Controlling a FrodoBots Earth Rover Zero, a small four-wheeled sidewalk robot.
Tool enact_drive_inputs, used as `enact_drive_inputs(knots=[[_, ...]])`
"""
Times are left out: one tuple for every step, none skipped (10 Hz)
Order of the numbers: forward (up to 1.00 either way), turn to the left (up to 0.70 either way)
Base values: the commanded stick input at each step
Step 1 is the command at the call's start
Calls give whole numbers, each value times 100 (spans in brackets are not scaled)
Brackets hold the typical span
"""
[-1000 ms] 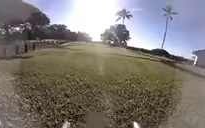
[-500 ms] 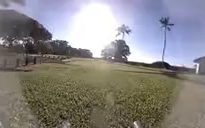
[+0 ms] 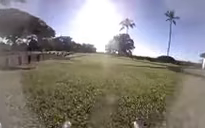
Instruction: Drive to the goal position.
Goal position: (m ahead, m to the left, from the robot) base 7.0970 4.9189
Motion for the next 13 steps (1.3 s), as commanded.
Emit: enact_drive_inputs(knots=[[45, 0], [45, 20], [45, 27], [45, 27], [45, 27], [45, 27], [45, 27], [45, 27], [45, 27], [45, 27], [45, 27], [45, 9], [45, 0]])
